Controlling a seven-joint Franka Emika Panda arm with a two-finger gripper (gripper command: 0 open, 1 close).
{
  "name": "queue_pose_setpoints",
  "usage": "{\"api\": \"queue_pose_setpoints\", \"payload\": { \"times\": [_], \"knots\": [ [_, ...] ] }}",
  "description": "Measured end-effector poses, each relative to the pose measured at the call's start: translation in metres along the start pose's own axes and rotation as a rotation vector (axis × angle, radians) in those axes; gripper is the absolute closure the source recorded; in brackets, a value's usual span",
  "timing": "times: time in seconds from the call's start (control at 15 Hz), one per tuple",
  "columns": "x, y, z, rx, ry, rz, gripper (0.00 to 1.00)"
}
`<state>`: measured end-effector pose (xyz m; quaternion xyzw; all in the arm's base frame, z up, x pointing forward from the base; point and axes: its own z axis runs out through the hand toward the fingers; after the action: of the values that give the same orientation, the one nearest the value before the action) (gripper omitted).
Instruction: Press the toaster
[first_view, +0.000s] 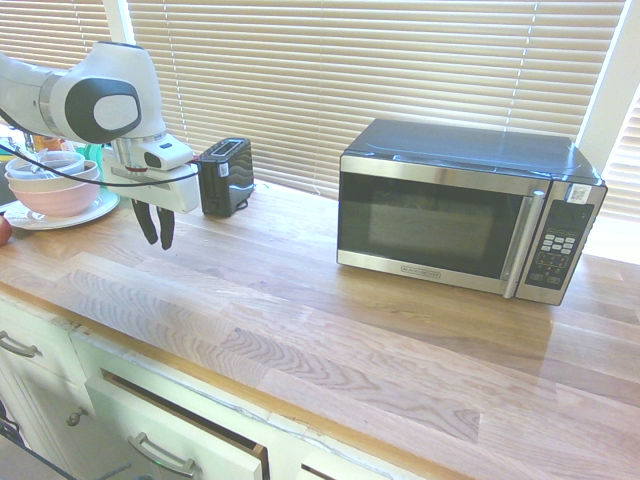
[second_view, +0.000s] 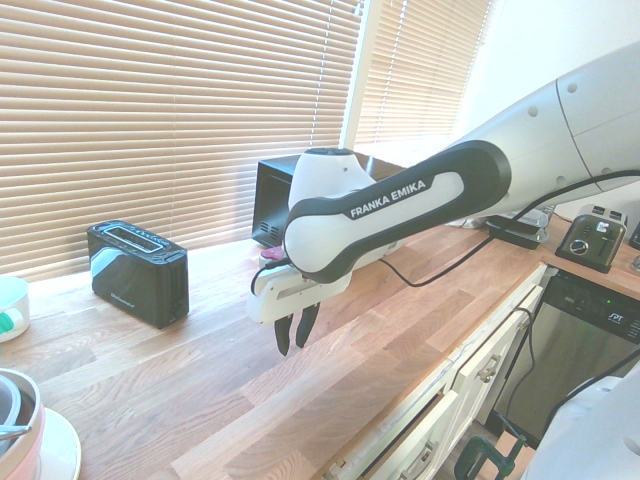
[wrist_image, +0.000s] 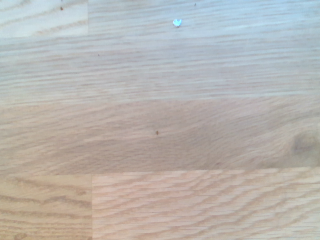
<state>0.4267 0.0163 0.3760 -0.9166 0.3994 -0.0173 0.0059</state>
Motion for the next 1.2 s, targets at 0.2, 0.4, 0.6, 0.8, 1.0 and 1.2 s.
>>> {"api": "queue_pose_setpoints", "payload": {
  "times": [0.2, 0.4, 0.6, 0.8, 1.0, 1.2],
  "knots": [
    [0.002, 0.001, 0.001, -0.002, 0.001, 0.003, 0.0],
    [0.003, 0.001, 0.004, -0.003, 0.002, -0.001, 0.0],
    [0.004, -0.001, 0.005, 0.003, 0.013, -0.017, 0.0],
    [0.002, -0.007, 0.006, 0.009, 0.033, -0.049, 0.0],
    [-0.001, -0.018, 0.006, 0.02, 0.068, -0.091, 0.0],
    [-0.003, -0.028, 0.001, 0.037, 0.11, -0.13, 0.0]
  ]
}}
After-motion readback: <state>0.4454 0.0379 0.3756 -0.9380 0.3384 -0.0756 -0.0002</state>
